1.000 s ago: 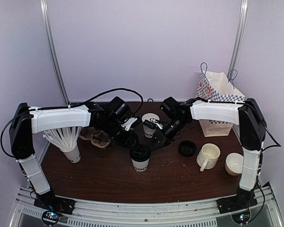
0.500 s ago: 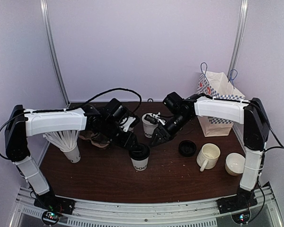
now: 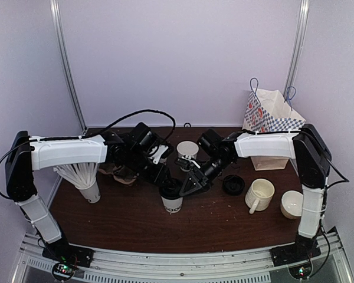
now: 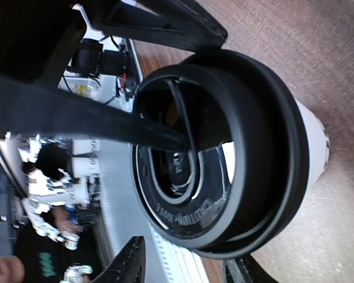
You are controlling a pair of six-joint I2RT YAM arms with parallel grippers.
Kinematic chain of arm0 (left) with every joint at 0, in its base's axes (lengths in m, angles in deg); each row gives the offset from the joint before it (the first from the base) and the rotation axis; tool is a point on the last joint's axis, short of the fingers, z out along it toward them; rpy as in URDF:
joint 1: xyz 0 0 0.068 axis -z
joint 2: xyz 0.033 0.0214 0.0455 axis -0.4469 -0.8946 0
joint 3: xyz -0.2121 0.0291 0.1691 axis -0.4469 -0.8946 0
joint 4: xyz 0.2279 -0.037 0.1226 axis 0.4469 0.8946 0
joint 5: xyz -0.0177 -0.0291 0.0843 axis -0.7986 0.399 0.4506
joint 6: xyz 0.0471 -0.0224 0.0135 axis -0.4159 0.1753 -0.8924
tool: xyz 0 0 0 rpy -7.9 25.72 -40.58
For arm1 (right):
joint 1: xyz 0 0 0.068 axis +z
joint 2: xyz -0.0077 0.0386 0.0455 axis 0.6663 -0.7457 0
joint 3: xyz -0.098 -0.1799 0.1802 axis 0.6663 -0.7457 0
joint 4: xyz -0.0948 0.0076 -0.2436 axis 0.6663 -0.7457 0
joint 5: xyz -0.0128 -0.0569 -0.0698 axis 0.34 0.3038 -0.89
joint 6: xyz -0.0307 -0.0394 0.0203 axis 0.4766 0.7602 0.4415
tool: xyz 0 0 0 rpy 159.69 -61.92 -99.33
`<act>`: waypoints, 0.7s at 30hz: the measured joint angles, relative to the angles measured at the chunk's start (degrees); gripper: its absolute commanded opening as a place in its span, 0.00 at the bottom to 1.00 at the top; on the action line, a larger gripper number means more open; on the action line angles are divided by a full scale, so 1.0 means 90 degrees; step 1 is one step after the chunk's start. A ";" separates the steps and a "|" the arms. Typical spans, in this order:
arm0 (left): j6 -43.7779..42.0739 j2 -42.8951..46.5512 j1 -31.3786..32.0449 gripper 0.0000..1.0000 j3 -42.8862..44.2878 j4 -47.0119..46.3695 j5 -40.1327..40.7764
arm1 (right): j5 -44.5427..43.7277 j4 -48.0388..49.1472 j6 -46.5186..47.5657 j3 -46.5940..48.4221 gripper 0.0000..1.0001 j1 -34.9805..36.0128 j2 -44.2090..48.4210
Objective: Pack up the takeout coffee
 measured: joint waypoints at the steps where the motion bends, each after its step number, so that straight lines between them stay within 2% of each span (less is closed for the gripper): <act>1: 0.0000 0.0005 -0.0005 0.45 -0.0007 0.0000 0.0005 | 0.0114 0.0092 -0.0180 0.0000 0.40 0.0002 -0.0066; 4: -0.0002 0.0012 -0.0027 0.45 -0.0010 -0.0002 0.0012 | 0.0243 0.0226 -0.0471 0.0000 0.37 0.0000 -0.0153; 13: -0.0007 0.0022 -0.0039 0.43 -0.0010 0.0002 0.0005 | 0.0384 0.0420 -0.1078 -0.0036 0.35 -0.0053 -0.0352; 18: -0.0007 0.0046 -0.0039 0.42 -0.0039 0.0017 -0.0032 | 0.0032 -0.0160 -0.0806 0.0226 0.28 -0.0032 -0.0454; 21: -0.0002 0.0056 -0.0032 0.42 -0.0066 0.0012 -0.0053 | -0.0151 -0.0444 -0.0644 0.0352 0.19 -0.0017 -0.0461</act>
